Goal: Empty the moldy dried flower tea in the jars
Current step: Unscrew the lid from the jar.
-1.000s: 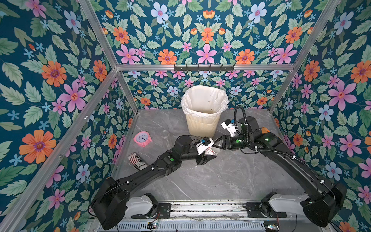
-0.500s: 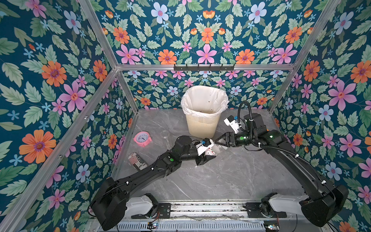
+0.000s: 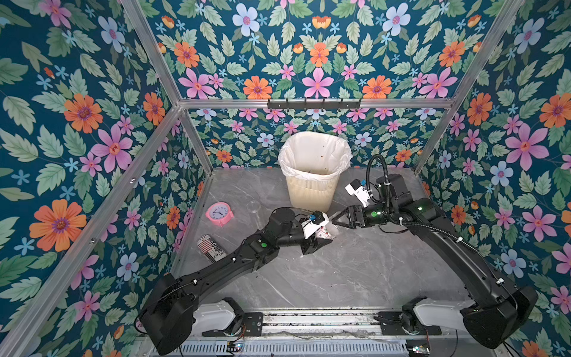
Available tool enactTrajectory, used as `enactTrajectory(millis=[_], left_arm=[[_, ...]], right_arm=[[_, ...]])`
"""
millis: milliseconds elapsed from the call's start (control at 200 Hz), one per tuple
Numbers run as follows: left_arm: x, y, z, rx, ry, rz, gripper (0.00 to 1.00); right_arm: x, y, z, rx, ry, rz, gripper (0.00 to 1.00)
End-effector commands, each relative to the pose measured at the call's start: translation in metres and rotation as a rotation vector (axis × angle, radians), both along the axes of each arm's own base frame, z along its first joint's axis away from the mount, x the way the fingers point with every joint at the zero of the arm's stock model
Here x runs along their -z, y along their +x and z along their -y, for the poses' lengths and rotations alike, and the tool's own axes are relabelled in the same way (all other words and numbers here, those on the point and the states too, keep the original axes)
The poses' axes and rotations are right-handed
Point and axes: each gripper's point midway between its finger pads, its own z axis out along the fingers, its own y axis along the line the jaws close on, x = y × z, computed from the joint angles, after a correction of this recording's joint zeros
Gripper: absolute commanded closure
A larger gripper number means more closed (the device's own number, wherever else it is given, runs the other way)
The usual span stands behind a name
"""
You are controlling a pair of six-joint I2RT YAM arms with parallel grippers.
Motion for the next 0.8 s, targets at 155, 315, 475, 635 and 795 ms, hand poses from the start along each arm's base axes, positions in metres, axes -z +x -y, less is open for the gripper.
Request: enactTrajectory(millis=[155, 315, 475, 635, 795], left_arm=[[-0.004, 0.001, 0.000, -0.006, -0.020, 0.004, 0.45], [-0.005, -0.002, 0.000, 0.008, -0.017, 0.003, 0.45], [-0.010, -0.009, 0.001, 0.048, -0.031, -0.003, 0.45], [-0.015, -0.021, 0.003, 0.123, -0.018, -0.043, 0.45], [-0.024, -0.034, 0.004, 0.212, -0.025, -0.107, 0.45]], right_arm=[[-0.003, -0.006, 0.001, -0.020, 0.015, 0.003, 0.18], [-0.001, -0.005, 0.000, -0.028, 0.014, -0.003, 0.24], [0.005, -0.005, 0.000, -0.055, -0.016, -0.004, 0.35], [-0.001, -0.017, 0.004, -0.146, -0.043, 0.101, 0.39], [-0.016, -0.037, 0.003, -0.265, 0.020, 0.241, 0.39]])
